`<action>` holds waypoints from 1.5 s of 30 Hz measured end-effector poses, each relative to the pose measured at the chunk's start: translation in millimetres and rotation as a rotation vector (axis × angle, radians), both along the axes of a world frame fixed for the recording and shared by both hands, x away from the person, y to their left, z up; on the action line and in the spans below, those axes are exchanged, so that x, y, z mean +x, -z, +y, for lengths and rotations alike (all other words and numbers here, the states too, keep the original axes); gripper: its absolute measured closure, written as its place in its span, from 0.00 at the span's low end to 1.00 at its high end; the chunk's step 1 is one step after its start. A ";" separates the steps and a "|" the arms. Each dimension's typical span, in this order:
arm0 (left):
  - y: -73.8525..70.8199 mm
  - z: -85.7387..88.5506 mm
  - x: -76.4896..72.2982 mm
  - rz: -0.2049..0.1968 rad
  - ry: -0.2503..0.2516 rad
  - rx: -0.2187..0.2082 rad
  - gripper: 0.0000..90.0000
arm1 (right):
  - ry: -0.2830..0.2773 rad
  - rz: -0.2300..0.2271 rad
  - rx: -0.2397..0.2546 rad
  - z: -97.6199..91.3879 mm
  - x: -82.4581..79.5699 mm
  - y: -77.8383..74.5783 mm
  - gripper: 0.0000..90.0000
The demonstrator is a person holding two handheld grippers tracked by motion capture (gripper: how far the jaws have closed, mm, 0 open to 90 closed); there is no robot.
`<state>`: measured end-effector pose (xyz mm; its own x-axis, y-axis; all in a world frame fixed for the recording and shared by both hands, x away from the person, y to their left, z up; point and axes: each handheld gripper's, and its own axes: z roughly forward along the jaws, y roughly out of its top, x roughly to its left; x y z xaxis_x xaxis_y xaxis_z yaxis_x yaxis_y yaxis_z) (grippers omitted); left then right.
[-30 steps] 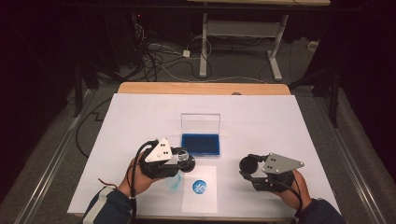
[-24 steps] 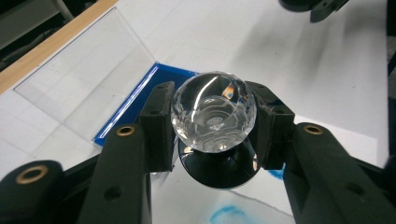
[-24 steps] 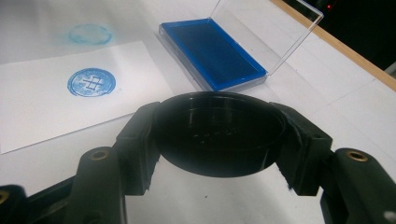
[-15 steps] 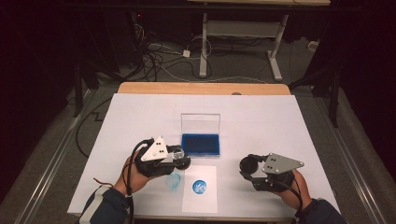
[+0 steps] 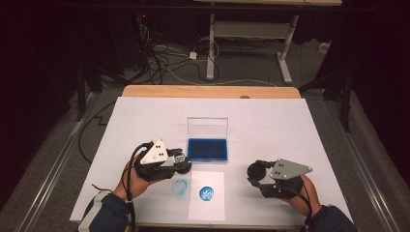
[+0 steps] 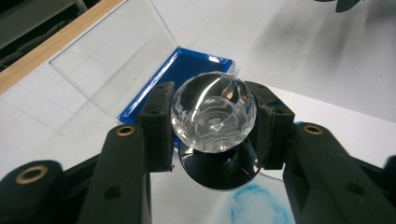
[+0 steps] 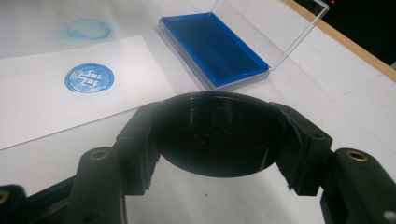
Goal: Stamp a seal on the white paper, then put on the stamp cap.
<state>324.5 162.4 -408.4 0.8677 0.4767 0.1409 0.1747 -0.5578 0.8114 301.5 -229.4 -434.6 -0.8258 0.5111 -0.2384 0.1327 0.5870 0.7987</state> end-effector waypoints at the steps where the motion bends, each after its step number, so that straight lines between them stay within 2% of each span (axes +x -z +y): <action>1: -0.1 0.9 0.2 0.001 -0.001 -0.001 0.61 | 0.001 0.000 0.000 0.2 -0.2 -0.1 0.43; 12: -3.2 3.1 -1.7 -0.006 -0.005 -0.009 0.61 | -0.005 0.001 0.001 2.6 -0.7 0.1 0.43; 17: -5.5 3.1 -0.9 -0.010 -0.003 -0.030 0.61 | -0.009 0.006 -0.001 3.4 -1.3 1.4 0.43; 21: -6.4 3.8 -2.4 -0.008 0.002 -0.030 0.61 | -0.007 0.008 0.001 3.6 -0.8 1.4 0.43; 25: -9.3 4.1 -3.0 -0.009 0.007 -0.052 0.61 | -0.014 0.008 -0.009 8.3 -0.3 1.7 0.43; 27: -10.5 2.3 -2.6 -0.014 0.008 -0.053 0.61 | -0.021 0.004 0.003 11.3 1.0 0.0 0.43; 34: -11.0 -7.1 -4.7 -0.021 0.025 -0.072 0.61 | -0.057 0.015 0.007 30.4 5.1 1.1 0.43; 41: -12.5 -17.0 -9.9 -0.019 0.055 -0.098 0.61 | -0.120 0.011 -0.021 59.7 4.2 5.2 0.43; 45: -14.5 -23.0 -11.0 -0.012 0.074 -0.134 0.61 | -0.149 0.010 -0.019 76.2 3.3 8.6 0.43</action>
<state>313.5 139.4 -393.9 0.8997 0.4271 0.0906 0.1272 -0.4549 0.8814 304.8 -153.2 -443.3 -0.8946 0.3781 -0.2383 0.0506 0.6154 0.7866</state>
